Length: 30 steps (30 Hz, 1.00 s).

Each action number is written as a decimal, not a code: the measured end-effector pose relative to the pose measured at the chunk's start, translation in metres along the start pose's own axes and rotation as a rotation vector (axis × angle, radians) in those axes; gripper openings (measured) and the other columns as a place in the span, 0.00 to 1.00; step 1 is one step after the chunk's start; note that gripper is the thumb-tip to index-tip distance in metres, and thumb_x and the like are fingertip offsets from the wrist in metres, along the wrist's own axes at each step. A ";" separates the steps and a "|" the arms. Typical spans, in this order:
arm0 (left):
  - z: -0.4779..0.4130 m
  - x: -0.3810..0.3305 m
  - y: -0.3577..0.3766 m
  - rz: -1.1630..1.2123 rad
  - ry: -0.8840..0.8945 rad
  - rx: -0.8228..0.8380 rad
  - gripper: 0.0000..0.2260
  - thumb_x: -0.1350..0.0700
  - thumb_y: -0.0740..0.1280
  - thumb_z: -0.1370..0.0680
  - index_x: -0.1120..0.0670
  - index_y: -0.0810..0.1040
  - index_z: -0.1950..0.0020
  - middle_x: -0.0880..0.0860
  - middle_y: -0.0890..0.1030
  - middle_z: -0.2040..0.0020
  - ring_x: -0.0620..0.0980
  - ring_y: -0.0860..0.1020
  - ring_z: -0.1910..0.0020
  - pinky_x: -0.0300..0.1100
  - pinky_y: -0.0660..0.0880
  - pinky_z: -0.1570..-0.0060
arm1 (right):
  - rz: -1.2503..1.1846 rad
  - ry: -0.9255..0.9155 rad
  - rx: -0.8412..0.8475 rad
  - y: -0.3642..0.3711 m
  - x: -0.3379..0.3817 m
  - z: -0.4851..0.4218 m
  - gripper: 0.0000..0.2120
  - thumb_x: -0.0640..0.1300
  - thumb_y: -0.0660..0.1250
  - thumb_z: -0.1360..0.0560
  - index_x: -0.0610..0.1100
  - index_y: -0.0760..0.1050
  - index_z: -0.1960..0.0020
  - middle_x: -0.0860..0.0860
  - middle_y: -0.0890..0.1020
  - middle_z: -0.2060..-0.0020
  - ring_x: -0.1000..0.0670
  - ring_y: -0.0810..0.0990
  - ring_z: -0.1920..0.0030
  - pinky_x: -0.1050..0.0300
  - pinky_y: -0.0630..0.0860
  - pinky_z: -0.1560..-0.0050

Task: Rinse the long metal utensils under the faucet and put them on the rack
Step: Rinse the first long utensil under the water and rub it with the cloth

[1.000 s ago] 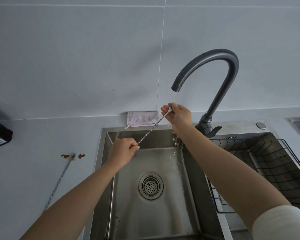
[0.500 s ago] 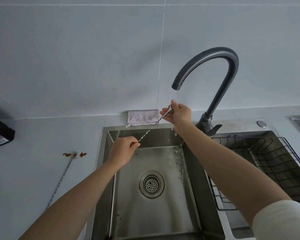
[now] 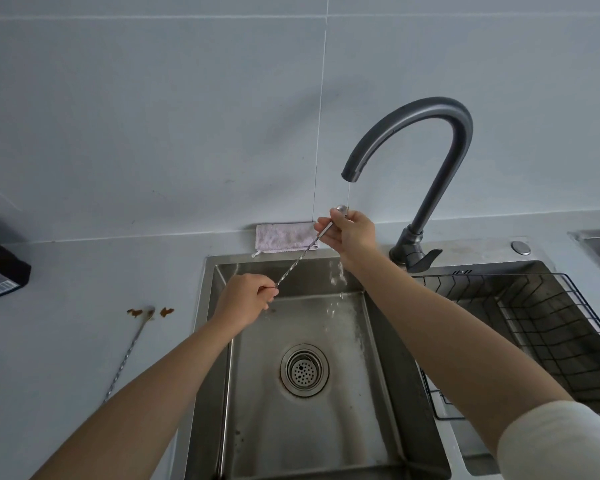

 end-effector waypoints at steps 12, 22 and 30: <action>-0.002 -0.009 -0.004 -0.014 -0.005 -0.096 0.05 0.61 0.70 0.28 0.63 0.82 0.59 0.60 0.82 0.67 0.49 0.75 0.71 0.43 0.75 0.58 | 0.127 -0.022 -0.078 0.003 0.007 0.000 0.13 0.43 0.53 0.19 0.39 0.71 0.56 0.44 0.78 0.66 0.47 0.79 0.67 0.56 0.79 0.60; -0.006 -0.013 -0.005 -0.044 -0.013 -0.191 0.06 0.60 0.72 0.29 0.63 0.82 0.61 0.62 0.83 0.65 0.52 0.74 0.68 0.40 0.67 0.62 | 0.032 -0.061 -0.044 0.000 0.014 0.001 0.07 0.38 0.64 0.24 0.39 0.73 0.61 0.44 0.79 0.66 0.48 0.80 0.68 0.61 0.81 0.65; -0.006 -0.019 -0.007 -0.086 -0.022 -0.207 0.07 0.59 0.71 0.28 0.63 0.82 0.58 0.61 0.84 0.61 0.50 0.73 0.66 0.36 0.64 0.70 | 0.026 0.000 -0.053 -0.003 0.016 -0.003 0.19 0.51 0.55 0.20 0.38 0.73 0.59 0.44 0.80 0.67 0.47 0.81 0.67 0.58 0.81 0.62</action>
Point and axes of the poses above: each hand's wrist, its own z-axis away from the middle knuckle, its own y-axis out of the palm, x = y × z, the point moved 2 cm from there along -z, towards the middle knuckle
